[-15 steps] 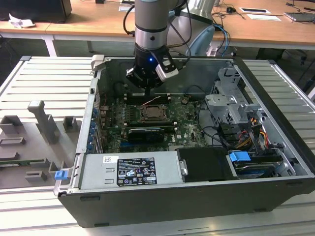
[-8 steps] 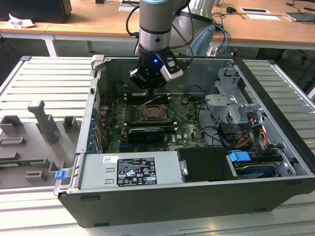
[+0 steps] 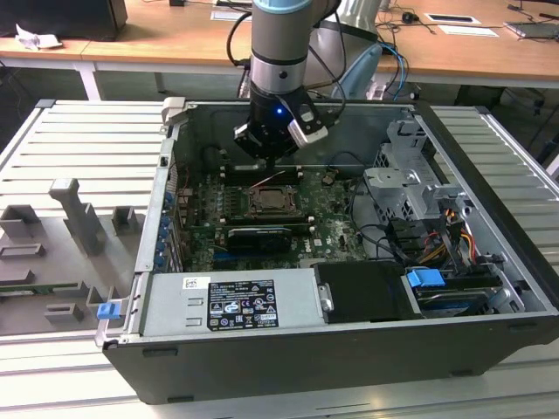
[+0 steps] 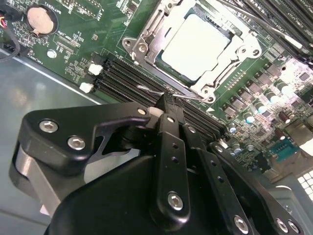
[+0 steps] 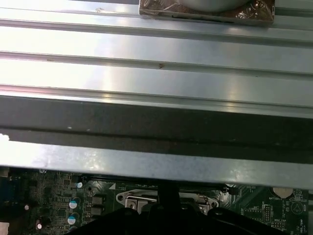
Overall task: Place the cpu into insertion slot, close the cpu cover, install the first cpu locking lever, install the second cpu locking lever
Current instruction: 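Install the first cpu locking lever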
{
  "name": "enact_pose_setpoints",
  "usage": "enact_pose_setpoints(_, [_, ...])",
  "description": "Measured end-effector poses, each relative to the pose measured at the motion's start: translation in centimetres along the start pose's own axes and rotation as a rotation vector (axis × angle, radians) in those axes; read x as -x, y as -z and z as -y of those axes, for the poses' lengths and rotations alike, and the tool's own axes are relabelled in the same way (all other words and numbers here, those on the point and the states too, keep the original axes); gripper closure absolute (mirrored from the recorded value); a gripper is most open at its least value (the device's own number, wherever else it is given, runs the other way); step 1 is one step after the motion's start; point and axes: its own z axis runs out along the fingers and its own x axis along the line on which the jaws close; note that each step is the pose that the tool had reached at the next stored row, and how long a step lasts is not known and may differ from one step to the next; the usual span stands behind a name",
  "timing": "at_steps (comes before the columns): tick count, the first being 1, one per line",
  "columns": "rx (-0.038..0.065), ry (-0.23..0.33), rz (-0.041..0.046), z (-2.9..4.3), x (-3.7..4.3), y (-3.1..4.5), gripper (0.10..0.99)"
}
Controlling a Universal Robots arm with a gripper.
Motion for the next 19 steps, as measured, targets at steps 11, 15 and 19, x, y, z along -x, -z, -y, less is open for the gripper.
enact_pose_setpoints(11, [0.0,0.0,0.0,0.01,0.12,-0.08,0.98])
enact_pose_setpoints(15, [0.0,0.0,0.0,0.02,0.19,-0.13,0.98])
enact_pose_setpoints(19, [0.0,0.0,0.0001,0.03,0.43,-0.27,0.98])
